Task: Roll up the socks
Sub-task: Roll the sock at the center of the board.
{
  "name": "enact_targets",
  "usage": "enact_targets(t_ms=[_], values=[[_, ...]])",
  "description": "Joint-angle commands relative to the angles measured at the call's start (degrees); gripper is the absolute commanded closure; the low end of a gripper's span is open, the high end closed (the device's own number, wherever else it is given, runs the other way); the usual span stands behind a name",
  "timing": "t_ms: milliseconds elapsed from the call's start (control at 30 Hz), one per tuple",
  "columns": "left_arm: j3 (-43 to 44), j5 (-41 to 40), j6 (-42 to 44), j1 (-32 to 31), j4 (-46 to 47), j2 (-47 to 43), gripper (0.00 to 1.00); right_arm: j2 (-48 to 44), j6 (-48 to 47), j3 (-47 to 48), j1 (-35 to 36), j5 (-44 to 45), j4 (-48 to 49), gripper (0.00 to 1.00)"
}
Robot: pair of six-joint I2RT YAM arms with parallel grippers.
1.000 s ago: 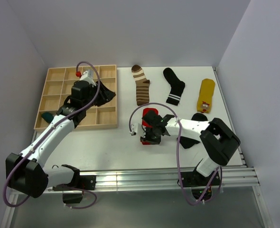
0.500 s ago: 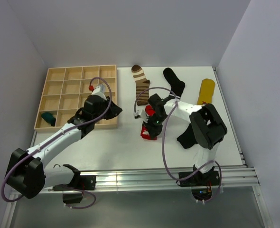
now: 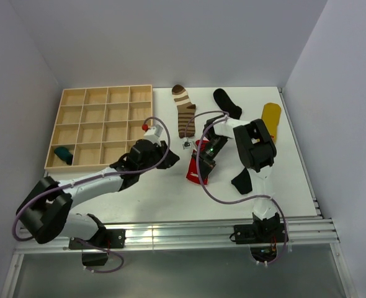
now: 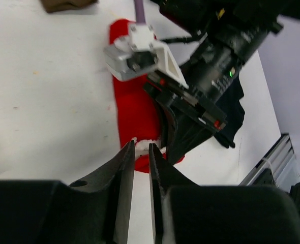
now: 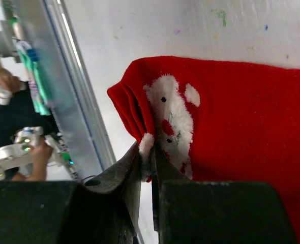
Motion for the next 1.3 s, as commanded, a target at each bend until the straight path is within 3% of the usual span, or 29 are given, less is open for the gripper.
enact_targets(t_ms=[0,433,833,1267], values=[[0.1,3.5,4.4,-2.9,9.3,4.0,0.76,0.7,-3.5,2.9,-1.5,-5.0,-7.5,0.85],[3.0,15.6,8.5,-5.8,20.3,17.9,0.59,4.5,-3.0,3.0,-3.6,-6.1,-9.0,0.85],[5.0,17.6,14.0,-6.1,22.7,25.0,0.54,5.5,-3.3,2.6,-4.7,-5.6,-9.8,0.86],[6.3,13.3,20.0,-6.0,19.3,26.0,0.51,6.2,-3.6,1.9,-5.2,-4.9,-9.7,0.86]])
